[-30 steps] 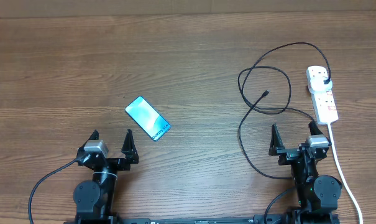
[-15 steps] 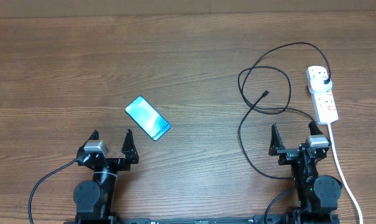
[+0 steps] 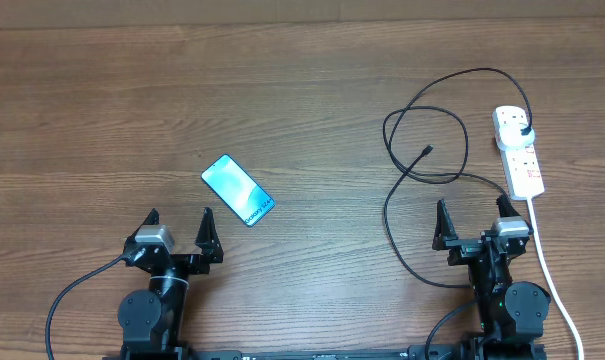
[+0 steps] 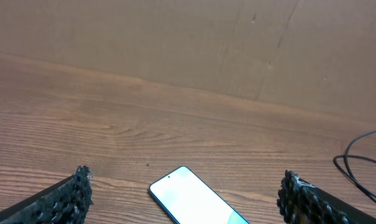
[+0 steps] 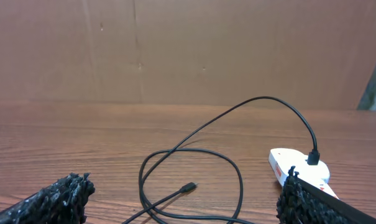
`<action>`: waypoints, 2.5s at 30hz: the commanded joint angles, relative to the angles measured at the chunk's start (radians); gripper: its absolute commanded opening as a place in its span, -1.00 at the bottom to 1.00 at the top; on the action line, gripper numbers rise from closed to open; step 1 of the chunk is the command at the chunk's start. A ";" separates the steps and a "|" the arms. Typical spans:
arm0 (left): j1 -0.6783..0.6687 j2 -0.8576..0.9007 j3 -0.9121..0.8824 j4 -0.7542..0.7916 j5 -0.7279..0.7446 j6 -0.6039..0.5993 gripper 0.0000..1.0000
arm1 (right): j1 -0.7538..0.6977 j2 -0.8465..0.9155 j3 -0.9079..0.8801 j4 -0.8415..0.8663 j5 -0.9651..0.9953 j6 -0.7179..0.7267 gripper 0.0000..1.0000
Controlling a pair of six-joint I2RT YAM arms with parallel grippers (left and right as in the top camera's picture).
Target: Plug charger to phone and switch on socket
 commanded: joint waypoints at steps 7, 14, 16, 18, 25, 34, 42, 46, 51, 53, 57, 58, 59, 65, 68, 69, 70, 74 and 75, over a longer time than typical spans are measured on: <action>0.003 -0.007 -0.005 0.011 0.018 -0.013 0.99 | 0.005 -0.012 -0.010 0.005 0.009 -0.005 1.00; 0.003 -0.007 -0.005 0.026 0.053 -0.011 0.99 | 0.005 -0.012 -0.010 0.005 0.009 -0.005 1.00; 0.003 -0.007 -0.005 0.024 0.066 -0.011 0.99 | 0.005 -0.012 -0.010 0.005 0.009 -0.005 1.00; 0.003 -0.007 -0.005 0.019 0.072 -0.011 0.99 | 0.005 -0.012 -0.010 0.005 0.009 -0.005 1.00; 0.003 -0.007 0.004 0.019 0.072 -0.012 0.99 | 0.005 -0.012 -0.010 0.005 0.009 -0.005 1.00; 0.003 -0.007 0.091 -0.093 0.079 -0.011 0.99 | 0.005 -0.012 -0.010 0.005 0.009 -0.005 1.00; 0.003 0.018 0.245 -0.230 0.063 0.064 1.00 | 0.005 -0.012 -0.010 0.005 0.009 -0.005 1.00; 0.003 0.079 0.309 -0.285 0.063 0.063 1.00 | 0.005 -0.012 -0.010 0.005 0.009 -0.005 1.00; 0.003 0.208 0.380 -0.296 0.064 0.055 0.99 | 0.005 -0.012 -0.010 0.005 0.009 -0.005 1.00; 0.003 0.272 0.410 -0.296 0.064 0.055 1.00 | 0.005 -0.012 -0.010 0.005 0.009 -0.005 1.00; 0.003 0.418 0.487 -0.307 0.068 0.055 1.00 | 0.005 -0.012 -0.010 0.005 0.009 -0.005 1.00; 0.003 0.459 0.516 -0.323 0.068 0.055 1.00 | 0.005 -0.012 -0.010 0.005 0.009 -0.005 1.00; 0.002 0.493 0.542 -0.341 0.068 0.055 1.00 | 0.005 -0.012 -0.010 0.005 0.009 -0.005 1.00; 0.001 0.734 0.778 -0.506 0.070 0.055 1.00 | 0.005 -0.012 -0.010 0.005 0.009 -0.005 1.00; -0.008 0.846 0.885 -0.569 0.100 0.055 1.00 | 0.005 -0.012 -0.010 0.005 0.009 -0.005 0.99; -0.011 0.883 0.917 -0.589 0.119 0.056 1.00 | 0.005 -0.012 -0.010 0.005 0.009 -0.005 1.00; -0.013 0.921 0.946 -0.611 0.133 0.056 0.99 | 0.005 -0.012 -0.010 0.005 0.009 -0.005 1.00; -0.015 1.036 1.033 -0.686 0.220 0.056 0.99 | 0.005 -0.012 -0.010 0.005 0.009 -0.005 1.00; -0.015 1.052 1.043 -0.691 0.240 0.057 0.99 | 0.005 -0.012 -0.010 0.005 0.009 -0.005 0.99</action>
